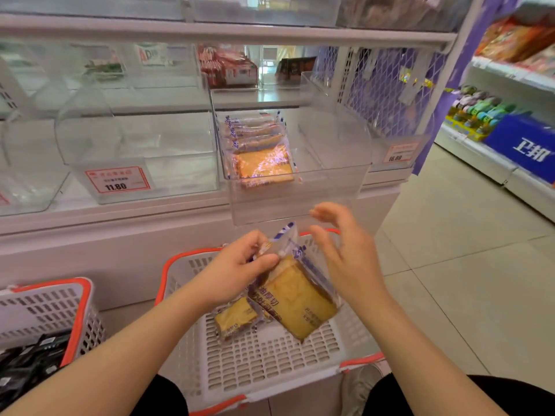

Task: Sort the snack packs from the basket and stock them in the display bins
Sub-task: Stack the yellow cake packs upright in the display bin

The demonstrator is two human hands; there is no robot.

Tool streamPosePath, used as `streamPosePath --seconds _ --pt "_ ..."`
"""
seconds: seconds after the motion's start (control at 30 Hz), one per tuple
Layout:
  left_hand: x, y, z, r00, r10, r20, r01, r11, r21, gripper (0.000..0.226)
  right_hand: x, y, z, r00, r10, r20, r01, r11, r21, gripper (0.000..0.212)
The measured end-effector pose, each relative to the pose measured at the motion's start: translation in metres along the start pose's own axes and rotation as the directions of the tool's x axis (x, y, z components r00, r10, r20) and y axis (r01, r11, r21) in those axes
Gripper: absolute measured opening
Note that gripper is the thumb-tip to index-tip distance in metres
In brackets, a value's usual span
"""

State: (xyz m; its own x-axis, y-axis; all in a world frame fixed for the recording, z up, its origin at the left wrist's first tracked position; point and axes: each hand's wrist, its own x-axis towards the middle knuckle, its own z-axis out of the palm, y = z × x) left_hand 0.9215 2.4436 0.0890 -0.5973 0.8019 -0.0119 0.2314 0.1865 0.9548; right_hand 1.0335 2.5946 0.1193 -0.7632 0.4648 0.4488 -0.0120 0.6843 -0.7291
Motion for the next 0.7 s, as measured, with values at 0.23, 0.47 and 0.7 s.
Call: streamPosePath --seconds 0.23,0.47,0.7 --pt "0.006 0.018 -0.006 0.962 -0.082 -0.259 -0.016 0.934 -0.356 0.009 -0.025 0.026 -0.011 0.882 0.469 0.039 -0.438 0.787 0.435 0.020" --pt "0.005 0.026 -0.013 0.928 -0.160 -0.335 -0.059 0.828 -0.558 0.015 0.000 0.002 -0.015 0.892 0.434 0.125 -0.421 0.700 0.578 0.033" --pt "0.002 0.025 -0.019 0.950 -0.049 -0.307 -0.141 0.811 -0.567 0.053 0.023 -0.013 -0.018 0.873 0.465 0.148 -0.427 0.582 0.692 0.017"
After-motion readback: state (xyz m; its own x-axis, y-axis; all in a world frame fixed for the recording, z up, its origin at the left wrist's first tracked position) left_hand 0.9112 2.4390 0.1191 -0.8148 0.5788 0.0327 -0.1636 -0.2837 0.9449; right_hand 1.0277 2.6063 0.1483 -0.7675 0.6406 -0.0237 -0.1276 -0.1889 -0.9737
